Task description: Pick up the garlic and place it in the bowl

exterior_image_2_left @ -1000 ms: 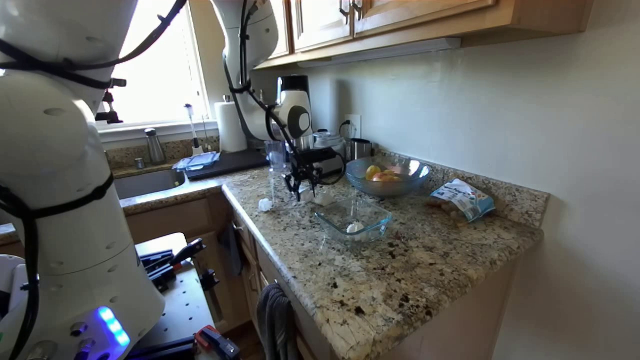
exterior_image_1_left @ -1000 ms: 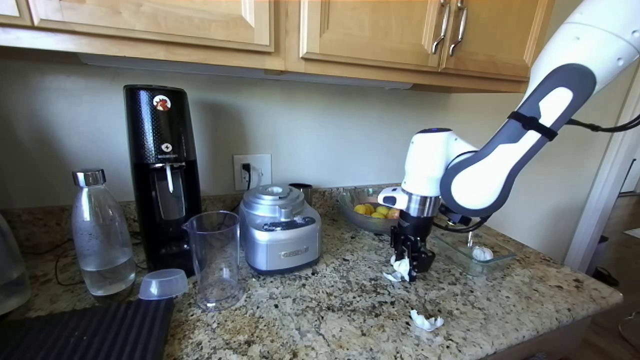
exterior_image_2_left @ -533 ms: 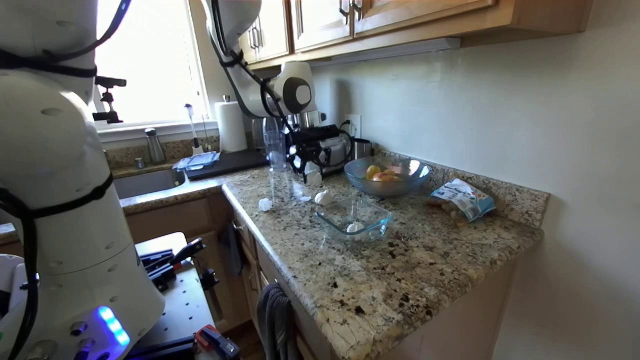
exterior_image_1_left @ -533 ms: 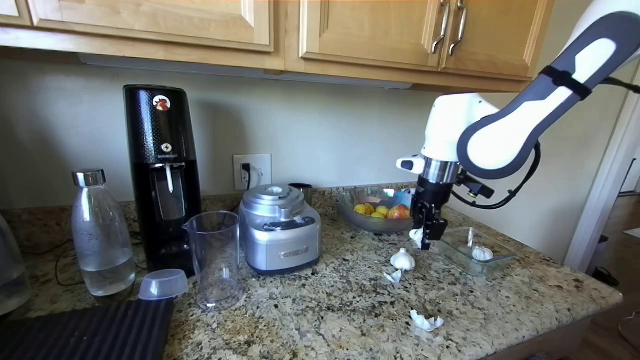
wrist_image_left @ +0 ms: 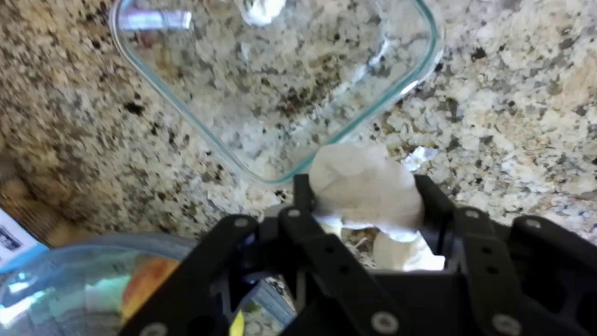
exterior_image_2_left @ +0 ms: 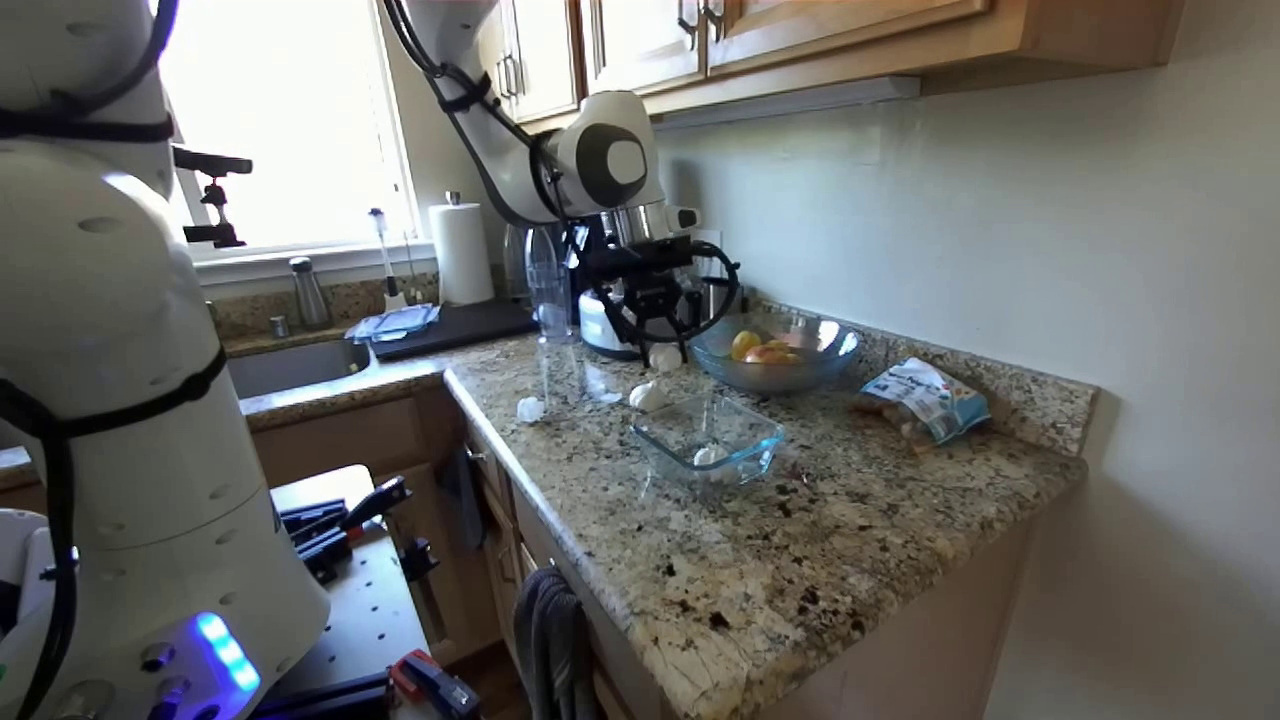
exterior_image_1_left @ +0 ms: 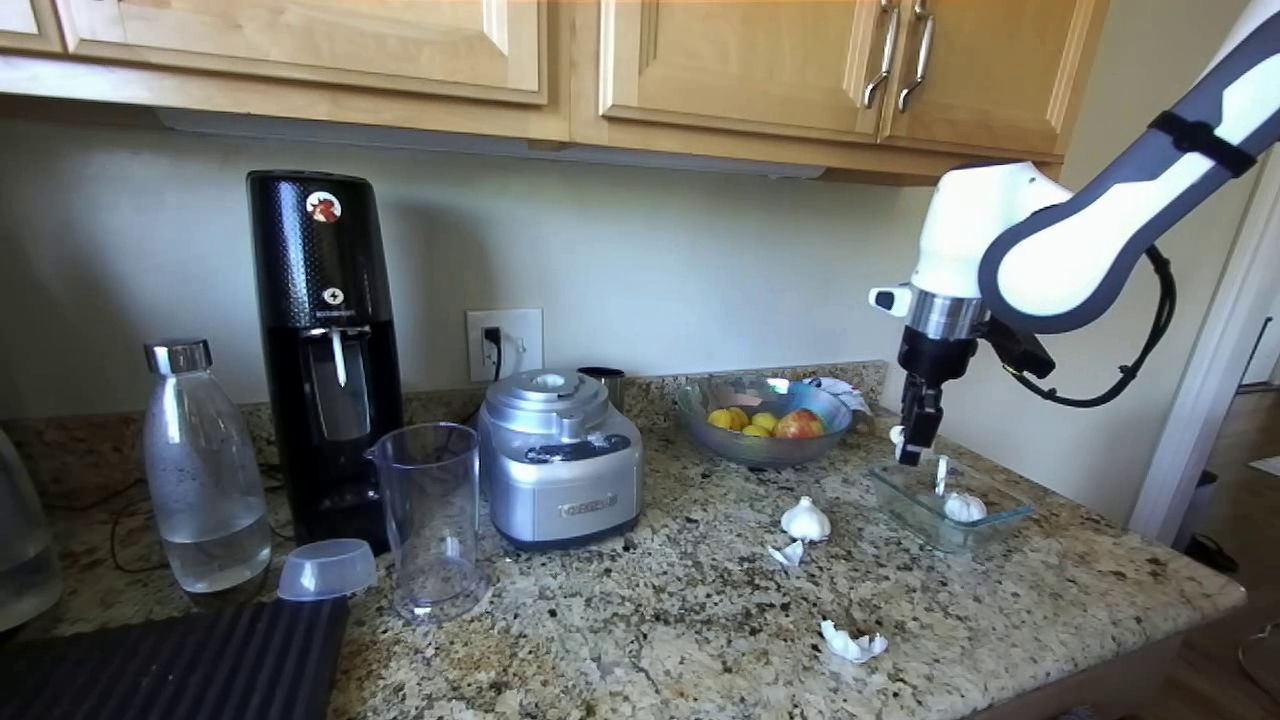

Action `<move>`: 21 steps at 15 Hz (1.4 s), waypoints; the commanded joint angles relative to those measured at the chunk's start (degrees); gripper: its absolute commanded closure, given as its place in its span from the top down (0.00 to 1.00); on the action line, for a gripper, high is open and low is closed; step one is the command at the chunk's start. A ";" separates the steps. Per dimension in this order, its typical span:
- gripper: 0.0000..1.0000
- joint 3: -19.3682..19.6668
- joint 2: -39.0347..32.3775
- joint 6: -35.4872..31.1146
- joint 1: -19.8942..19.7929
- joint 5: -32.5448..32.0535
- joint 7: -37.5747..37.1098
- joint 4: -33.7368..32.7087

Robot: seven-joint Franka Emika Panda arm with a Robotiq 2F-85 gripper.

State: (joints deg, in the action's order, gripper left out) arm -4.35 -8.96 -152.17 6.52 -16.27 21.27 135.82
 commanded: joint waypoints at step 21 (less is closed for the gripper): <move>1.00 11.14 0.92 -12.88 5.19 -14.94 -29.19 7.34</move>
State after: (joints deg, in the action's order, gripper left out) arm 4.93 -14.26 -163.71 9.21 -26.48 -4.31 138.90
